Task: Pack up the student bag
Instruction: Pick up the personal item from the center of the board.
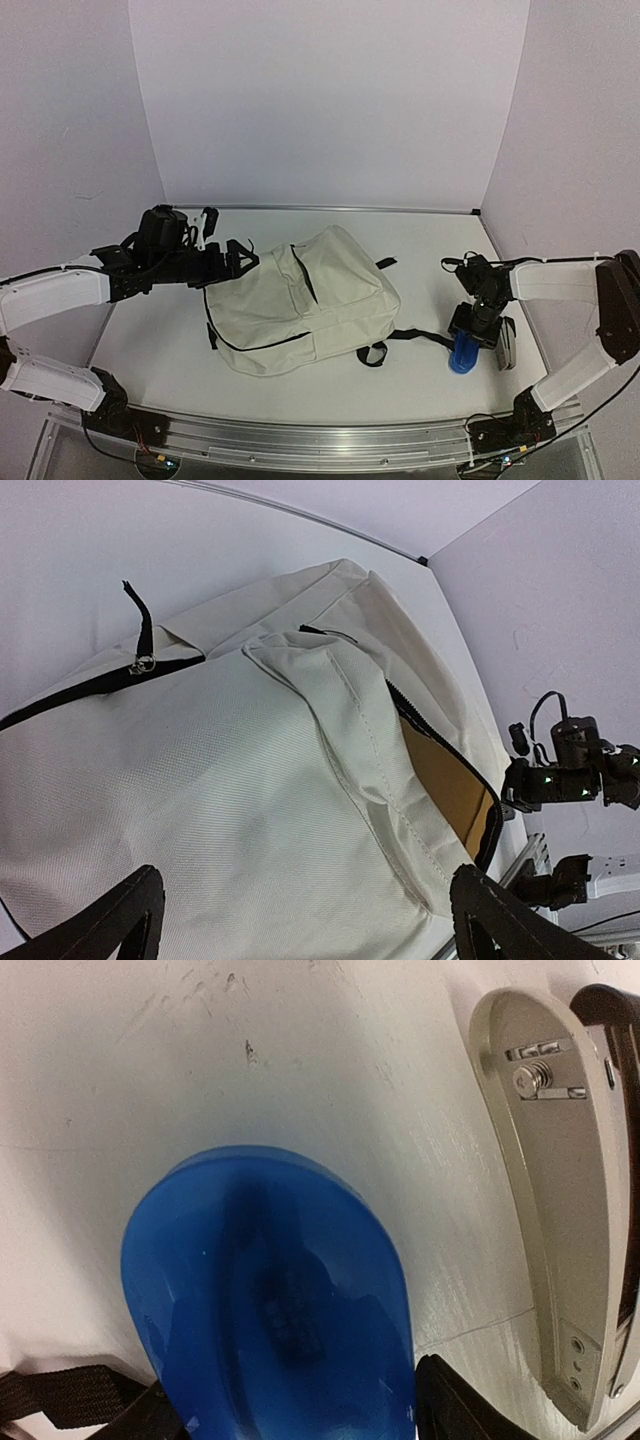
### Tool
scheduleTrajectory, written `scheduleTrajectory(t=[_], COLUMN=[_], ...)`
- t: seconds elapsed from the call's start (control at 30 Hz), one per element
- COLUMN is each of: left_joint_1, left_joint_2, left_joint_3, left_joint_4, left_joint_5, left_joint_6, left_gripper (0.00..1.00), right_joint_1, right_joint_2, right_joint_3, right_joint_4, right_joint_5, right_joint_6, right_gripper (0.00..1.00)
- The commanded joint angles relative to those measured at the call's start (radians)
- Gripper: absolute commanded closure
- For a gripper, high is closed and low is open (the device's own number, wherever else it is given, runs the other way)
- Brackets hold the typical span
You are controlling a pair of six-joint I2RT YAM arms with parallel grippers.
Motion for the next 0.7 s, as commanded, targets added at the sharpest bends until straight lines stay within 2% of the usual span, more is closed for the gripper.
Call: scheduleTrajectory(t=[0.0, 0.23, 0.4, 0.67], left_joint_1=[0.006, 0.006, 0.006, 0.005], left_joint_2=[-0.015, -0.005, -0.014, -0.007], left_joint_3=[0.004, 0.021, 0.031, 0.075], left_joint_4=[0.014, 0.019, 0.017, 0.006], left_joint_5=[0.008, 0.068, 0.073, 0.131], left_joint_6=[-0.003, 0.028, 0.026, 0.040], left_gripper=[0.00, 0.00, 0.00, 0.00], right_joint_1=[0.005, 0.005, 0.005, 0.004], right_joint_2=[0.015, 0.054, 0.028, -0.062], right_joint_3=[0.008, 0.004, 0.015, 0.093], right_joint_4=[0.021, 0.065, 0.065, 0.015], right_joint_5=[0.032, 0.017, 0.022, -0.018], right_joint_6=[-0.007, -0.026, -0.035, -0.104], right_gripper=[0.30, 0.32, 0.49, 0.54])
